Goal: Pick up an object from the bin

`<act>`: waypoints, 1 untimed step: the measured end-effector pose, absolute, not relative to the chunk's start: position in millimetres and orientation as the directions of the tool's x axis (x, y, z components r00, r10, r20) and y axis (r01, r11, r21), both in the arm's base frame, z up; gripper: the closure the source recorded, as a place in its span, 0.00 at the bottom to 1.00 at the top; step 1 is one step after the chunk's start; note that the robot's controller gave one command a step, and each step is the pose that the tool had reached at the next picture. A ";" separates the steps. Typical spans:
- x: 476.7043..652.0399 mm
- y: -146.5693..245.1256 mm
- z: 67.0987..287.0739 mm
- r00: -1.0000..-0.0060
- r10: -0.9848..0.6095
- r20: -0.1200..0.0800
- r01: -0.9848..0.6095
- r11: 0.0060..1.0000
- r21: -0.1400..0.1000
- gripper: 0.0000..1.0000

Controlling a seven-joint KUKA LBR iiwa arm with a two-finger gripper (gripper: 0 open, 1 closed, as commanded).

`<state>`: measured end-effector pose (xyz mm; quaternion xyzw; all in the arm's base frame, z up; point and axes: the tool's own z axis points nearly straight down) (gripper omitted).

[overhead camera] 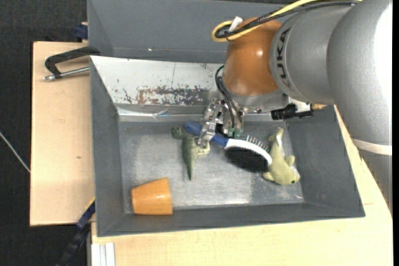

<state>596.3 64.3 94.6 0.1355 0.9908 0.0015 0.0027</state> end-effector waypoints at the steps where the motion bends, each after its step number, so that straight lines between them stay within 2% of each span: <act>1: 598.3 65.0 151.4 -0.964 0.267 -0.009 0.267 0.964 0.005 1.00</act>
Offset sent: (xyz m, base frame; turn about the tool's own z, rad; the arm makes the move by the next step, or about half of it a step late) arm 0.0000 -0.0001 0.0528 0.0000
